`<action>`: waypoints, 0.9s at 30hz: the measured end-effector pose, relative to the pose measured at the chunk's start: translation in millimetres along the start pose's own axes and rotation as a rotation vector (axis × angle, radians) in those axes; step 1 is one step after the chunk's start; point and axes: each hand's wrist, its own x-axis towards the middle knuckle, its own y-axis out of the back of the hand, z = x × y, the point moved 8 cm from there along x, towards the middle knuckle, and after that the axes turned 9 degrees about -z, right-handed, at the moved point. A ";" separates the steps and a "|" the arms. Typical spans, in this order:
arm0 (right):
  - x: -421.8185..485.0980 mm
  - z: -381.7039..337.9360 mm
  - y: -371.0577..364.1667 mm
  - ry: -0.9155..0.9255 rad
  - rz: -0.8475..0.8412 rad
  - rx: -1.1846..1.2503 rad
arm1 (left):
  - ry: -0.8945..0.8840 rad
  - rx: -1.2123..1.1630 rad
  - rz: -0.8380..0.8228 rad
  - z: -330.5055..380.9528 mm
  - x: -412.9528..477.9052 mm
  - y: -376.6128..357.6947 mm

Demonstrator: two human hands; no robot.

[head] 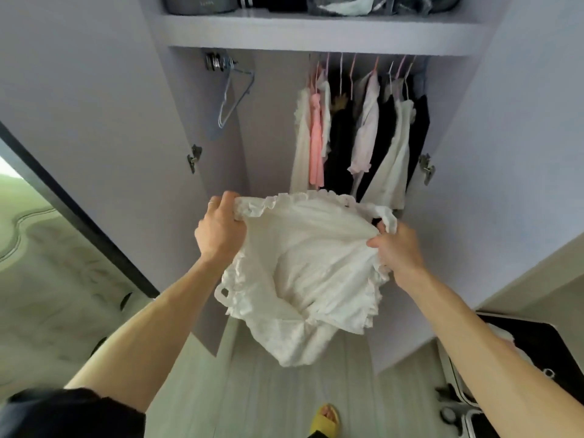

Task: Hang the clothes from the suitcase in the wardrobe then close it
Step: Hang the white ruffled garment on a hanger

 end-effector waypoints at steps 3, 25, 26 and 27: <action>20.9 -8.8 -6.8 -0.022 -0.141 0.159 | -0.098 0.068 0.001 33.6 24.7 7.9; 124.7 -71.3 -17.2 0.026 -0.355 0.395 | 0.508 -0.560 -0.363 -14.6 102.8 -22.6; 126.0 -70.0 -23.0 0.016 -0.357 0.381 | 0.495 -0.760 -0.317 -4.6 100.8 -26.8; 127.3 -70.5 -29.3 0.022 -0.374 0.402 | 0.463 -0.917 -0.306 7.0 99.7 -32.0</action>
